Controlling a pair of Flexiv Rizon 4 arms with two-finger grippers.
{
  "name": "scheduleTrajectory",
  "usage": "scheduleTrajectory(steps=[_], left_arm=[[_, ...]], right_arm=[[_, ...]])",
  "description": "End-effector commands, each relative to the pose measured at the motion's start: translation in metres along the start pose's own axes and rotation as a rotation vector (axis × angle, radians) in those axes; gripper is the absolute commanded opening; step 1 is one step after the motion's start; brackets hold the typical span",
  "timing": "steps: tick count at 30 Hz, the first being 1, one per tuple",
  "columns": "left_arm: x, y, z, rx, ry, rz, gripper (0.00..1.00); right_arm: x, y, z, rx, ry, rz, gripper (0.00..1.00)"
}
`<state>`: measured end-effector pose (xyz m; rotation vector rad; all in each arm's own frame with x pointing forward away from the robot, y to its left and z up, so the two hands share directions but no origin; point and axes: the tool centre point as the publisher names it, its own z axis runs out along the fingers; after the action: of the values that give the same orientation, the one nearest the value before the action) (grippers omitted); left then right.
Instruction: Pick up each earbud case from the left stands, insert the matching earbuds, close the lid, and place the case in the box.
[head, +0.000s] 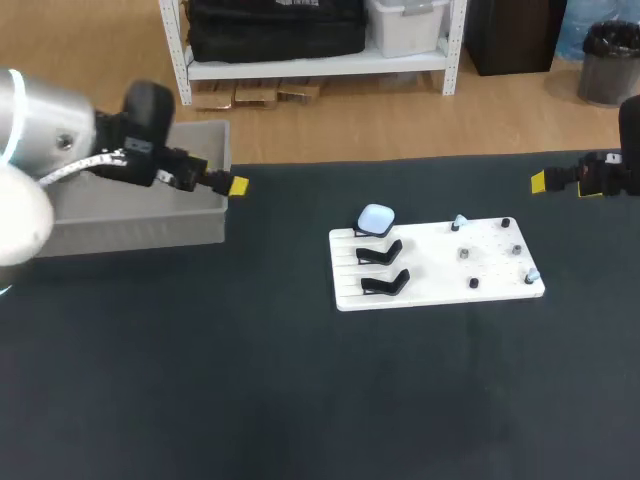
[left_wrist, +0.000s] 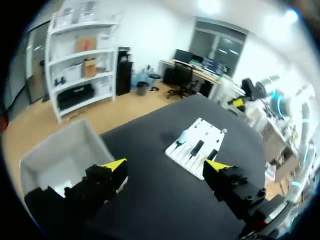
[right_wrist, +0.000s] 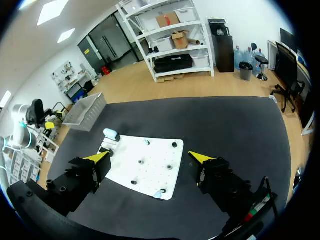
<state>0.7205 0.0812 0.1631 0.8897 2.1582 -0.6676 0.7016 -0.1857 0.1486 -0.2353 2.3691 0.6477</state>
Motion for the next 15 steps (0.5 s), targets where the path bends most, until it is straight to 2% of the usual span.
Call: scheduleTrajectory(steps=[1,9,15], left_arm=[[-0.012,0.003,0.029,0.210,-0.011,0.167,1.00],[-0.027,-0.018,0.063,0.303,-0.019,0.377,1.00],[-0.033,-0.027,0.074,0.322,-0.032,0.491,1.00]], right_arm=[[0.000,0.000,0.000,0.003,0.001,0.000,1.00],[0.000,0.000,0.000,0.003,0.001,0.000,1.00],[0.000,0.000,0.000,0.003,0.001,0.000,1.00]])
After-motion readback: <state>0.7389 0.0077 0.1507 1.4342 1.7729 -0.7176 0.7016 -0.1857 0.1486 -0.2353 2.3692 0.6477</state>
